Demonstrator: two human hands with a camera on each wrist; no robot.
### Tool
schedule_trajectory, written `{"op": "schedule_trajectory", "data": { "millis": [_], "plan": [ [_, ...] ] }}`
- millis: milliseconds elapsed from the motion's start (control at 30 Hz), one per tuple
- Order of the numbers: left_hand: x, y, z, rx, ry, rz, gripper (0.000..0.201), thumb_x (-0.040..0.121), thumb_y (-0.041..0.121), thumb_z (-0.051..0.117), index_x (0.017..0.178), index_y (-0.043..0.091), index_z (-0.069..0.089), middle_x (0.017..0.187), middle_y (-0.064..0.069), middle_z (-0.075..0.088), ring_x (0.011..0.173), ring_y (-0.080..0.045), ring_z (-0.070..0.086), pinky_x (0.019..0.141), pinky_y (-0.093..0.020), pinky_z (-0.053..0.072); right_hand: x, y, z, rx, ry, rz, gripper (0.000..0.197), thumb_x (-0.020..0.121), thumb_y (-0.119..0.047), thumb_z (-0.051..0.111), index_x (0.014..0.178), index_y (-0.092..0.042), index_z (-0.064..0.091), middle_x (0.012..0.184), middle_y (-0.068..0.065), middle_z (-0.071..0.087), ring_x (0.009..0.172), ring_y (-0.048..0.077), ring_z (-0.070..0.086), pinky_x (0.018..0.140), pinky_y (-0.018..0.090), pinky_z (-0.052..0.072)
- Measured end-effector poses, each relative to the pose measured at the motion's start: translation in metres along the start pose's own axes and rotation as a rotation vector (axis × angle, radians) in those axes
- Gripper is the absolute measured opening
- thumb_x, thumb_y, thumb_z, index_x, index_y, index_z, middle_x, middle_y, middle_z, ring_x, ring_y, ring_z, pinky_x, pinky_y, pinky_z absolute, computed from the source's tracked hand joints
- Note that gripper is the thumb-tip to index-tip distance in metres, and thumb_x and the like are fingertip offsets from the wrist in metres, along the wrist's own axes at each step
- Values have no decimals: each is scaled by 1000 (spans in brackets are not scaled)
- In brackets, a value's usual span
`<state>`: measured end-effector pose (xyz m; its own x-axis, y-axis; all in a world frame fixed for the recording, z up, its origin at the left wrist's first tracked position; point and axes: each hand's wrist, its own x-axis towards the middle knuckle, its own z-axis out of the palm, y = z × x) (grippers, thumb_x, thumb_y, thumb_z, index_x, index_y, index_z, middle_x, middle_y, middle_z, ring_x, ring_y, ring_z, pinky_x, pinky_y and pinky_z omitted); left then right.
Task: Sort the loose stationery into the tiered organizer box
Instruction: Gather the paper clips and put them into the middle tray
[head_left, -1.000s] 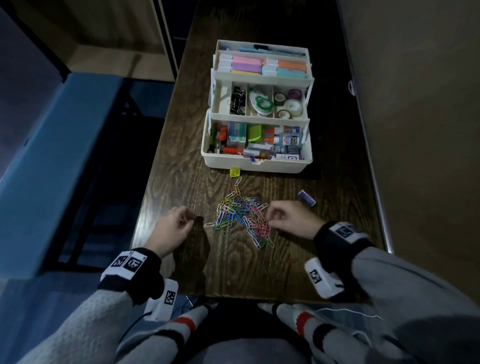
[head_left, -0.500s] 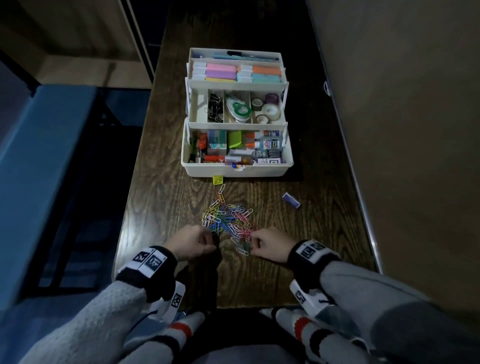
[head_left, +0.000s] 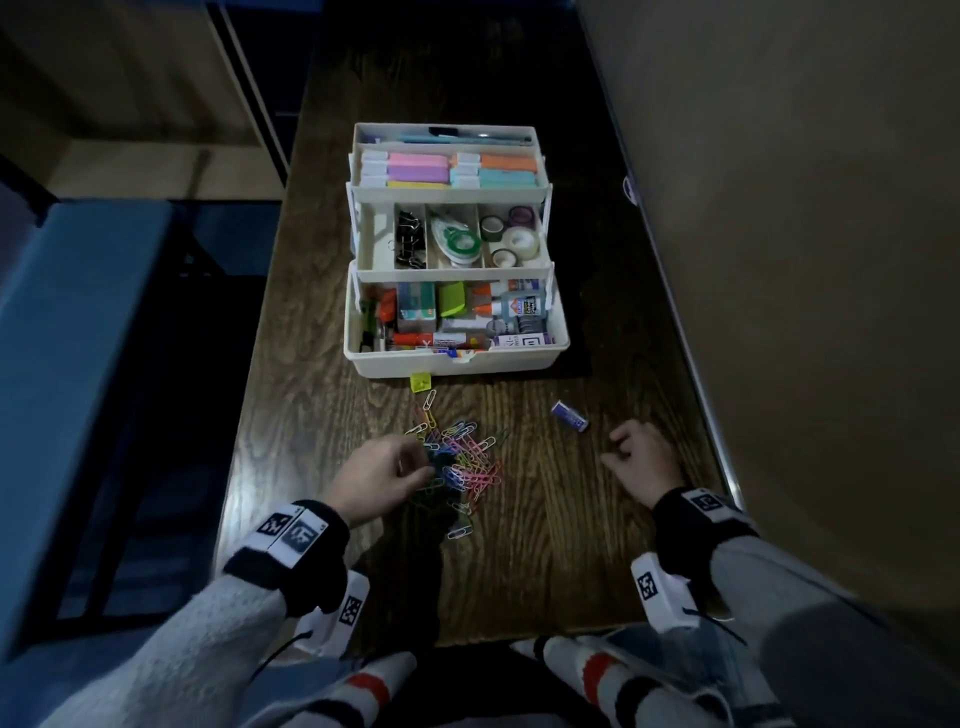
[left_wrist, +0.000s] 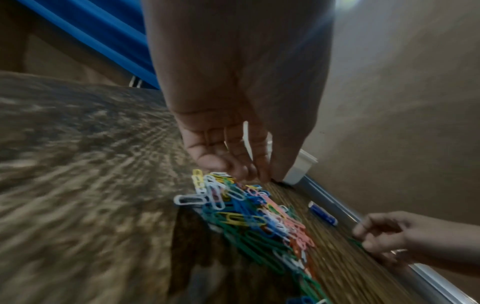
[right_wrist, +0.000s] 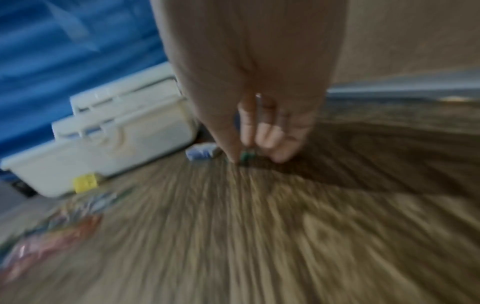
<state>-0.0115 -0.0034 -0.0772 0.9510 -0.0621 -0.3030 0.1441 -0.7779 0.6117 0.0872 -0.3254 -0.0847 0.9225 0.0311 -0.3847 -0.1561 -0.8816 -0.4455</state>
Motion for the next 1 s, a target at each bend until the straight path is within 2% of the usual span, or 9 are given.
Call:
{"op": "schedule_trajectory", "data": {
  "millis": [100,200,267,333,467,600,700,800,1000],
  "plan": [
    [25,27,5,18,4,97,9,86,26,63,80,28,57,87,7,59,77,-11,58,73,-32,51,-11,-12,21,30,-33,-152,15,86,-3,60,101,-2,61,111,12,52,95,26,59,87,39,49],
    [51,55,16,70,1,216,4,87,21,60,89,18,60,94,-2,59,85,-22,61,77,-36,50,-29,-32,49,1,-81,-320,18,89,-5,54,105,-5,62,115,8,51,102,25,57,93,37,46],
    [69,72,26,130,-22,259,18,86,19,58,102,11,59,104,-9,55,92,-29,59,79,-37,48,-41,-44,62,-26,-162,-433,26,90,-6,50,114,-7,62,120,7,51,110,24,54,99,33,41],
    [85,90,35,175,-53,276,28,88,18,54,114,9,54,114,-12,50,97,-32,58,81,-39,48,-50,-49,64,-34,-258,-488,30,90,-5,47,117,-7,60,119,9,51,113,24,51,98,29,38],
    [113,110,48,250,-138,337,45,88,14,52,133,16,47,128,-9,43,112,-29,54,92,-39,46,-57,-33,43,70,-213,-445,22,93,-6,45,105,-7,64,106,6,56,100,23,56,84,28,40],
    [130,115,54,376,-209,353,43,89,19,55,131,19,47,128,-8,43,114,-28,53,93,-41,48,-50,3,14,112,-137,-286,20,93,-8,50,96,-12,69,95,-3,55,92,15,57,76,22,39],
    [136,110,55,415,-146,340,29,91,20,52,120,16,51,120,-9,47,107,-30,57,82,-41,49,-49,20,3,135,-98,-215,19,92,-6,51,90,-12,68,91,-5,54,85,11,55,72,22,38],
    [137,95,51,453,-80,277,26,94,24,47,117,13,50,116,-10,51,100,-32,59,72,-41,47,-51,22,5,107,-137,-211,19,91,-6,50,89,-12,68,93,-2,57,85,12,56,75,25,44],
    [117,68,29,421,67,202,31,95,27,47,121,11,50,118,-11,54,97,-34,60,69,-44,47,-41,-5,14,111,-172,-280,22,94,-8,46,95,-11,68,99,0,59,90,13,56,80,25,45]
  ]
}}
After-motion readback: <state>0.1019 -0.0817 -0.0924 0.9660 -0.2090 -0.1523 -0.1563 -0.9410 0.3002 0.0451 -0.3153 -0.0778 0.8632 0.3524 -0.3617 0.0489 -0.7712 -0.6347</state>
